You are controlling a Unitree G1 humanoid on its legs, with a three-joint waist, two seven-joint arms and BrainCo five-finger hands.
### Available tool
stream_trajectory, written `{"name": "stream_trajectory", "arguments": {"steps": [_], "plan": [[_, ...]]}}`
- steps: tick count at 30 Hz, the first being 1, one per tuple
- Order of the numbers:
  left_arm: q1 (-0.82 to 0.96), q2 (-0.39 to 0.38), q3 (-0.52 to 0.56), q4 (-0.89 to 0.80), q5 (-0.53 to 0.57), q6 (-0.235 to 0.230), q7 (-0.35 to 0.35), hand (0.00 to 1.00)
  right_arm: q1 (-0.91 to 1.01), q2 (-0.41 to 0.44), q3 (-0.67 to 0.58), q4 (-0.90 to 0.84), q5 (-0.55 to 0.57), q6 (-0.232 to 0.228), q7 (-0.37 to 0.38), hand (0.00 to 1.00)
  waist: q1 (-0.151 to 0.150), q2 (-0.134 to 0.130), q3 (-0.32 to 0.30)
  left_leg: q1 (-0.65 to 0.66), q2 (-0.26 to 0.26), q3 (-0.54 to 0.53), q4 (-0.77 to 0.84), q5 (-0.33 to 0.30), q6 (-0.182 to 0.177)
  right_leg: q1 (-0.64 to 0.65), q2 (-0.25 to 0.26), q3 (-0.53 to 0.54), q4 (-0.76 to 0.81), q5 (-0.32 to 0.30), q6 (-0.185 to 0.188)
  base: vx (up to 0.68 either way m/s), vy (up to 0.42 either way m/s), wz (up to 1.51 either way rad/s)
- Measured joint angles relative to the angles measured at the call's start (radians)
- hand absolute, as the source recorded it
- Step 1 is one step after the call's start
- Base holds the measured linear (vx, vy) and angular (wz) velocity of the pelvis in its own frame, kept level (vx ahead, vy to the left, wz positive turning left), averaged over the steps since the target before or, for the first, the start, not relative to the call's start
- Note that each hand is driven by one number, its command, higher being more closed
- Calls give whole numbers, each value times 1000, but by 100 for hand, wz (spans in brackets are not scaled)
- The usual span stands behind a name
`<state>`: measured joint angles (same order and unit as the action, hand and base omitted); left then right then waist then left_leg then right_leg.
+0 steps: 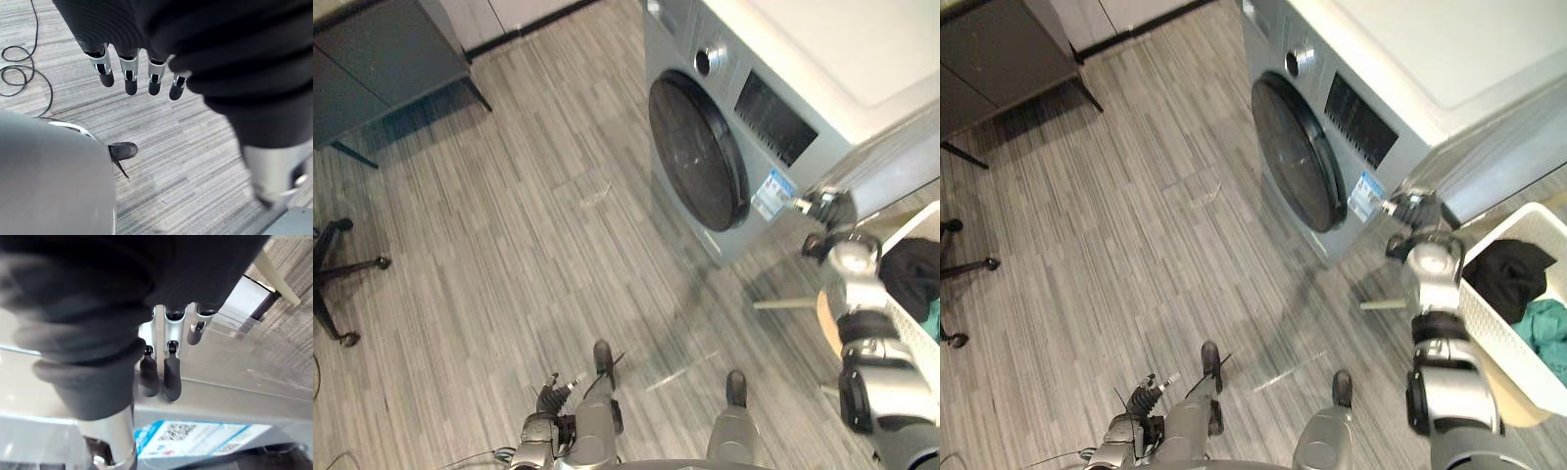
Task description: Pick up the laundry basket with both hands and put the clothes into the washing machine.
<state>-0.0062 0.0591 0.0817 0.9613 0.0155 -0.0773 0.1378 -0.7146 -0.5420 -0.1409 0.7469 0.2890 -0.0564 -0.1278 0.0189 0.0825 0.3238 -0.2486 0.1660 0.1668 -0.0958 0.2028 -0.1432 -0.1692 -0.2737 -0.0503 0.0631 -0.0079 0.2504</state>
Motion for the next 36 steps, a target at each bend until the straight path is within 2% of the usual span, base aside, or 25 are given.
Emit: {"name": "stream_trajectory", "arguments": {"steps": [1, 5, 8, 10, 14, 16, 19, 23, 28, 29, 31, 33, 36], "plan": [[0, 2, 2, 0, -16, 0, 3, 0, -22, -12, 2, 0, 21, -1, -1, 0, 0, 6, 4, -19, 6, 1, -1, 0, 0, -25, 7, 8, 1, 11, -3, -211, 12, -15], [-7, 5, 8, -1, -38, 1, 21, 0, -22, -13, 3, -10, 35, -3, -3, 0, -2, 4, 16, -37, 13, 1, -7, -1, 0, -55, 16, 27, -2, 21, -7, -129, -7, -13], [-13, 5, 6, -4, -45, 1, 37, 0, 66, 16, -10, -64, 36, -12, -9, 0, -3, 0, 19, -53, 13, -1, -5, -3, 2, -61, 18, 26, -13, 22, -5, -37, -8, 4], [-18, 5, 7, -16, -44, 1, 41, 0, 150, 73, -11, -96, 35, -15, -8, 0, -6, -12, 26, -58, 12, -1, -1, -2, 1, -63, 18, 29, -19, 23, -5, 17, -10, 1], [-20, 4, -10, -45, -43, 2, 42, 0, 386, 251, 8, -100, 30, -4, 19, 0, -5, -29, 35, -60, 6, -4, 0, 8, 8, -56, 13, 23, -23, 34, -1, 79, -29, 4], [-20, 4, -13, -51, -42, 2, 41, 0, 463, 285, 48, -100, 11, -2, 46, 0, -8, -35, 36, -54, 4, -4, 0, 41, -9, -50, 9, 22, -23, 33, 0, 93, -41, -2], [-20, 5, -25, -62, -34, 2, 41, 0, 557, 329, 127, -100, -18, 1, 91, 0, -20, -45, 36, -33, 5, -3, 0, 41, -9, -30, 10, 18, -23, 31, 2, 69, -49, -1], [-21, 5, -54, -68, -3, 0, 38, 0, 603, 360, 221, -110, -29, 1, 138, 0, -33, -58, 31, -21, 7, 1, 0, 41, -9, -23, 10, 23, -23, 27, 5, -31, -25, -4], [-19, 26, -50, -57, 15, 3, 39, 0, 634, 366, 297, -258, -44, -3, 173, 0, -26, -73, 27, -25, 7, 4, -1, 32, -11, -25, 10, 27, -23, 20, 7, -103, -7, 1], [-17, 28, -47, -57, 19, 4, 40, 0, 634, 366, 300, -281, -44, -4, 174, 0, -25, -76, 26, -27, 7, 5, -1, 29, -11, -27, 10, 27, -23, 20, 6, -82, 2, 6], [-14, 34, -41, -56, 28, 4, 40, 0, 628, 364, 301, -336, -44, -9, 172, 0, -20, -85, 20, -32, 5, 10, -1, -6, 14, -28, 10, 27, -27, 20, 6, -63, 7, 8], [-14, 35, -33, -57, 31, 3, 42, 0, 602, 352, 297, -388, -33, -16, 165, 0, -3, -95, 16, -39, 2, 10, -1, -7, 15, -29, 10, 32, -32, 20, 6, -36, 2, 8], [-14, 41, -29, -57, 35, 2, 44, 0, 519, 336, 295, -455, 4, -34, 146, 0, -1, -106, 9, -55, -1, 2, -1, -7, 15, -44, 8, 36, -30, 21, 5, -16, -3, 5]]}}
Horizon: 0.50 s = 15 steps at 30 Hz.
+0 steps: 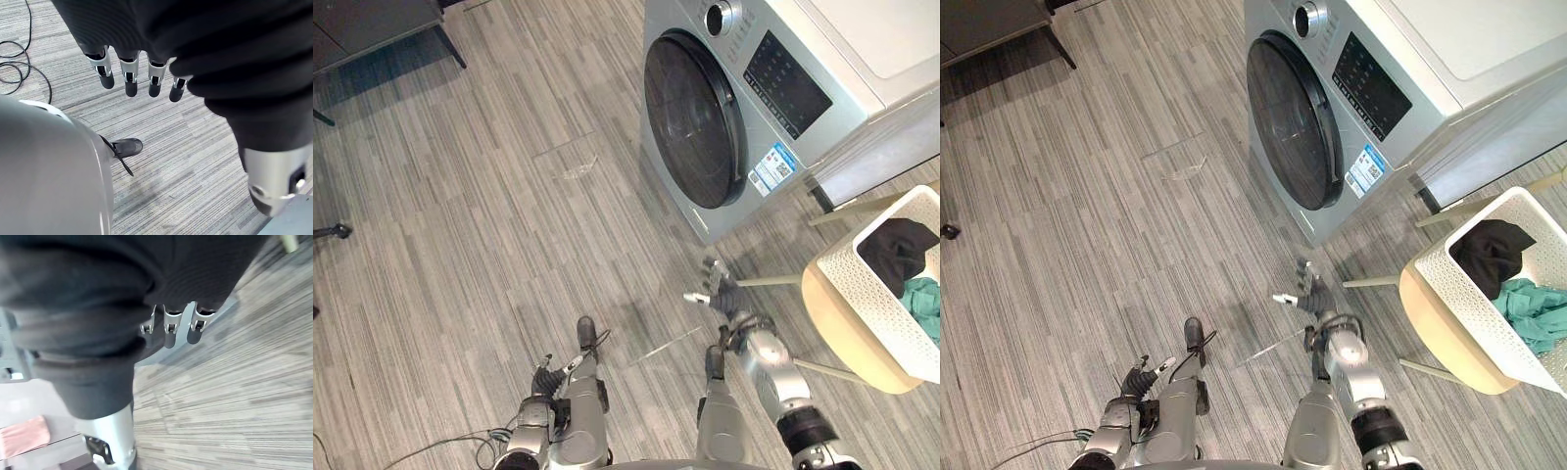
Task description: Pick up the laundry basket with both hands and put the clothes into the washing machine.
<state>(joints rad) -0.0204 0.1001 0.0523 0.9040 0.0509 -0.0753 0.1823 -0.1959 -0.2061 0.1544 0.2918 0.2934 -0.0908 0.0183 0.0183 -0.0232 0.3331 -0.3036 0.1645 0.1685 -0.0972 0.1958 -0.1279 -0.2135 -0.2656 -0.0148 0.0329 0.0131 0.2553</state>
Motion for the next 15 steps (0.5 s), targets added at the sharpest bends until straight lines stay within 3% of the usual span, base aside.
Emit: {"name": "stream_trajectory", "arguments": {"steps": [8, 10, 15], "plan": [[0, 1, -1, -2, 0, -1, 16, 0, -154, -50, -52, -31, 71, -39, -89, 0, 2, -2, -1, -4, -2, -4, 1, 9, 3, -3, 0, 2, 0, 13, 1, 43, -26, -1], [0, 1, -2, -4, -1, -1, 17, 0, -195, -81, -89, -31, 71, -39, -118, 0, 1, -2, -1, -4, -1, -8, 1, 46, -15, -2, -1, 3, 0, 14, 2, 65, -48, -3], [0, -1, -3, -10, -2, -1, 19, 0, -333, -207, -204, -26, -3, -34, -199, 0, -3, -2, -1, -3, 1, -14, 0, 50, -14, -2, 1, 0, -1, 13, 2, 27, -49, -1]]}}
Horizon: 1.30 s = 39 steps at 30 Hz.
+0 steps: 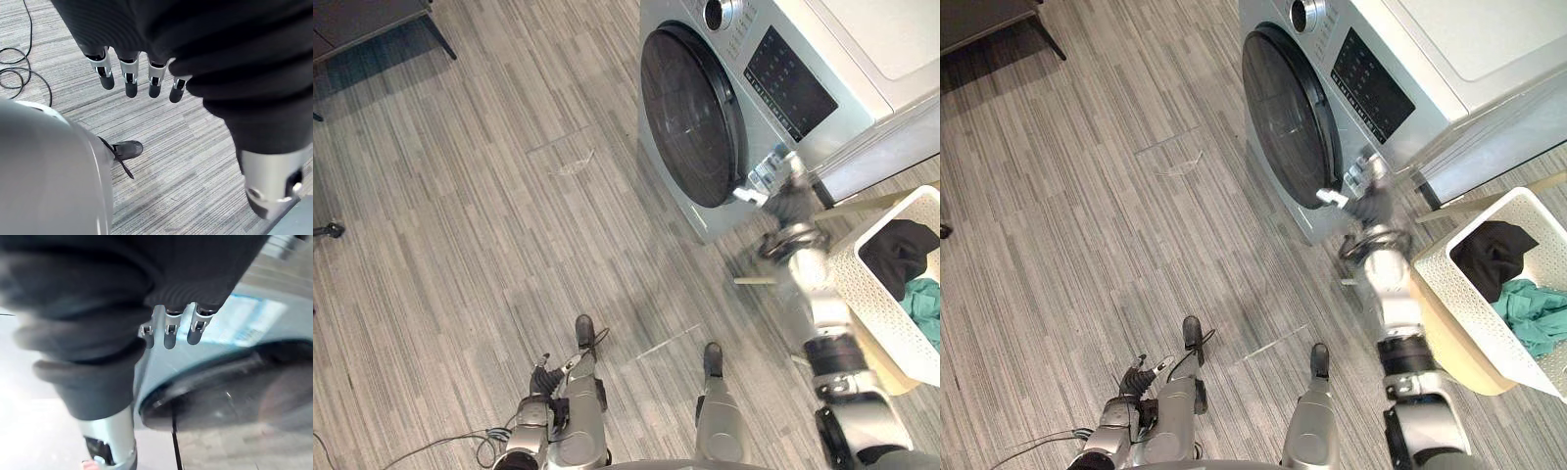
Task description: Pick up the laundry basket with both hands and put the clothes into the washing machine.
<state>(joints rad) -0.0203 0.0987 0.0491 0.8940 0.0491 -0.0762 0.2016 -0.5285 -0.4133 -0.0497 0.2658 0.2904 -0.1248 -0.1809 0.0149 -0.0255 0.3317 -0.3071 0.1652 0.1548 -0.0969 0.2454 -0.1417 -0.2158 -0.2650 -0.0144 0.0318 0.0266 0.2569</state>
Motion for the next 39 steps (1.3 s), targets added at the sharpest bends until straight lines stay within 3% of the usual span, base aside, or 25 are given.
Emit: {"name": "stream_trajectory", "arguments": {"steps": [8, 14, 17, 19, 21, 24, 27, 28, 29, 30, 31, 34, 36, 39], "plan": [[0, -1, 4, -10, -11, -1, 4, 0, -149, -27, -1, 23, -189, 24, -45, 0, 1, 0, 0, -46, 7, -3, -7, -1, 0, -45, 9, 0, 2, 7, -6, -50, -32, 0], [0, 0, 21, -48, -68, -10, 14, 0, -470, -31, 63, 355, -174, 25, -38, 0, 8, 5, 28, -81, 6, -15, -6, -5, -5, -70, 10, -11, 1, 23, -3, -75, -11, 7], [-1, 3, -19, -108, -102, -23, 16, 0, -654, -81, 67, 559, -131, 29, -31, 0, 46, 27, 63, -124, 1, -29, -4, -14, 7, -95, 8, -31, 0, 35, -2, -95, 9, 22], [1, 2, -70, -147, -130, -31, 17, 0, -771, -130, 66, 709, -91, 45, -29, 0, 67, 62, 89, -163, -17, -57, -1, -14, 8, -112, -4, -57, 1, 41, 2, -69, 39, 37], [1, 2, -95, -164, -153, -42, 17, 0, -819, -163, 66, 793, -81, 49, -30, 0, 87, 75, 97, -199, -31, -69, -1, -14, 8, -141, -17, -66, 1, 47, 5, -61, 49, 25], [1, 4, -129, -182, -167, -48, 18, 0, -845, -186, 65, 786, -47, 9, -49, 0, 82, 91, 108, -237, -50, -77, -1, -8, 15, -172, -34, -71, 2, 47, 13, -37, 63, 14], [-1, -6, -177, -200, -180, -68, 18, 0, -928, -248, 64, 827, 5, -7, -56, 0, 100, 140, 132, -283, -63, -103, -1, -9, 14, -208, -40, -85, 15, 47, 14, -62, 69, 19], [-6, -10, -177, -200, -191, -69, 18, 0, -942, -264, 62, 831, 17, -7, -56, 0, 108, 148, 136, -293, -62, -108, -1, -13, 9, -218, -40, -90, 19, 47, 14, -67, 55, 17], [-12, -12, -178, -200, -197, -71, 18, 0, -951, -279, 53, 834, 25, -10, -56, 0, 115, 153, 138, -308, -65, -113, 0, -37, -22, -228, -42, -92, 20, 46, 12, -44, 73, 45], [-27, -16, -177, -195, -201, -70, 18, 0, -964, -307, 26, 854, 57, 1, -55, 0, 112, 150, 139, -337, -88, -106, 19, -25, -12, -237, -75, -94, 2, 40, 10, 3, 65, 34], [-26, -27, -175, -193, -206, -73, 19, 0, -959, -314, 14, 869, 79, 22, -57, 0, 130, 153, 138, -327, -94, -120, 24, -18, 8, -246, -70, -92, 8, 44, 19, 56, 41, 33], [-41, -30, -171, -171, -213, -73, 23, 0, -871, -300, -17, 885, 135, 22, -47, 0, 131, 155, 139, -332, -108, -114, 3, 23, 41, -241, -71, -69, 1, 48, 19, 74, 21, 16], [-46, -33, -167, -164, -214, -72, 25, 0, -845, -260, -10, 871, 143, 52, -47, 0, 138, 155, 139, -326, -106, -112, 3, 25, 41, -233, -68, -71, 1, 50, 17, 64, -19, -2], [-53, -38, -163, -145, -216, -74, 45, 0, -722, -142, 4, 738, 173, 65, -45, 0, 139, 155, 139, -301, -89, -111, 3, 26, 40, -216, -47, -75, 4, 54, 11, 69, -62, -15]]}}
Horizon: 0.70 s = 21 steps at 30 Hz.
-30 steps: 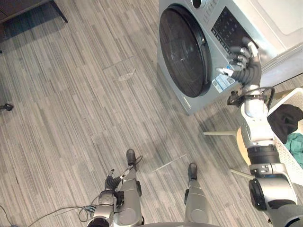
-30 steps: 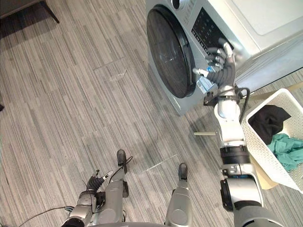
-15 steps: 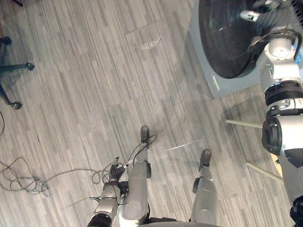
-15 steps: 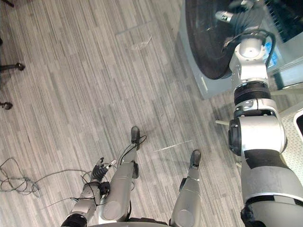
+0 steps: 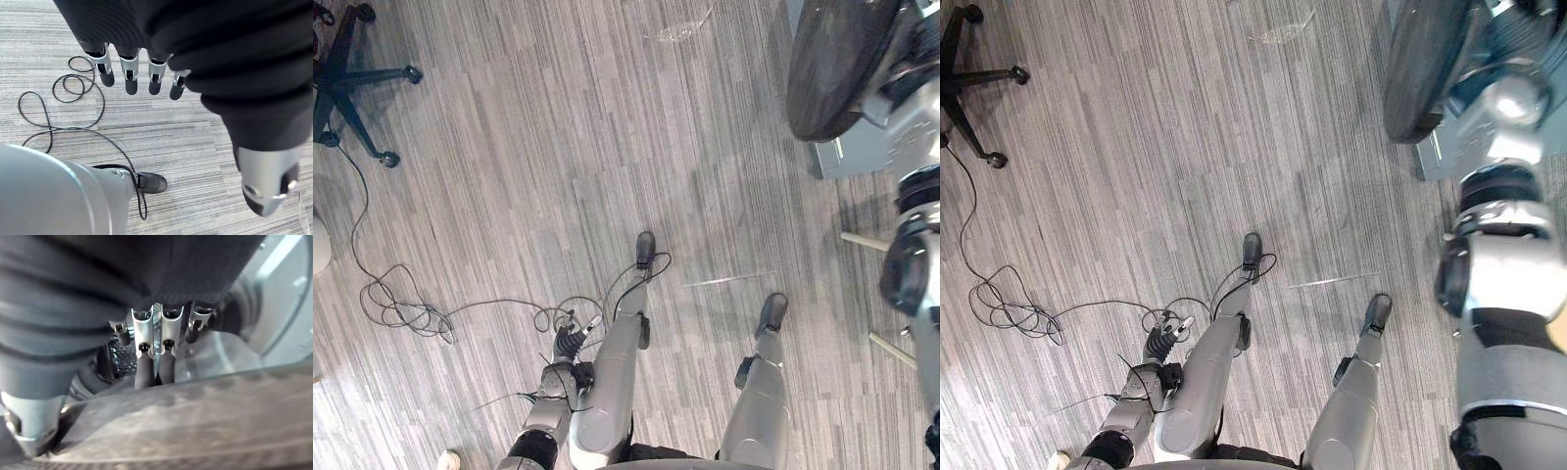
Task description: Pick up the laundry basket with both hands and put the clothes into the washing machine.
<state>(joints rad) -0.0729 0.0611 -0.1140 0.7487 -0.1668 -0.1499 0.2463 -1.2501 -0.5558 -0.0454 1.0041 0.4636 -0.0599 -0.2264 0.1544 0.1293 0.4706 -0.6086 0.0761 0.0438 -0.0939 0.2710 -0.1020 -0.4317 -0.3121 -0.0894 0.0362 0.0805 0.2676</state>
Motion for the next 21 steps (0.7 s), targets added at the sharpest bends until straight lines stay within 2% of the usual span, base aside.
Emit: {"name": "stream_trajectory", "arguments": {"steps": [4, 7, 9, 14, 16, 18, 21], "plan": [[-4, -14, 31, 16, 0, 9, 18, 0, 196, 181, 155, -304, 59, -4, 25, 0, -25, -1, 0, 36, 37, 3, -1, -2, -1, 25, 34, 3, 4, -15, -5, 84, -131, -16], [-6, -24, 46, 16, 0, 15, 22, 0, 285, 250, 200, -435, 77, -21, 36, 0, -35, -3, 0, 53, 45, 14, 0, -1, -2, 27, 37, 5, 30, -33, -8, 68, -89, -3], [-7, -31, 63, 16, 3, 18, 23, 0, 362, 288, 212, -515, 80, -51, 41, 0, -39, -9, 0, 71, 45, 22, 0, -1, -2, 43, 36, 4, 34, -37, -8, 67, -59, -1], [-5, -14, 126, 17, 33, 37, 39, 0, 566, 313, 226, -668, 76, -92, 79, 0, -70, -79, -5, 116, 45, 55, 0, -8, -10, 78, 31, 11, 31, -38, -9, 34, -31, -6], [-6, 7, 129, 26, 61, 46, 40, 0, 694, 315, 208, -691, 73, -98, 86, 0, -89, -121, -19, 136, 48, 75, 0, -22, -21, 81, 31, 34, 31, -46, -12, -11, -24, -24], [-7, 12, 131, 37, 77, 56, 40, 0, 794, 319, 162, -691, 73, -98, 98, 0, -96, -139, -28, 155, 50, 92, -1, -31, -22, 83, 31, 54, 30, -48, -15, -17, -34, -30], [-18, 30, 152, 96, 123, 69, 34, 0, 963, 345, 101, -684, 41, -86, 99, 0, -146, -162, -46, 184, 55, 116, -3, -43, -28, 90, 34, 83, 25, -52, -20, -14, -43, -29]]}}
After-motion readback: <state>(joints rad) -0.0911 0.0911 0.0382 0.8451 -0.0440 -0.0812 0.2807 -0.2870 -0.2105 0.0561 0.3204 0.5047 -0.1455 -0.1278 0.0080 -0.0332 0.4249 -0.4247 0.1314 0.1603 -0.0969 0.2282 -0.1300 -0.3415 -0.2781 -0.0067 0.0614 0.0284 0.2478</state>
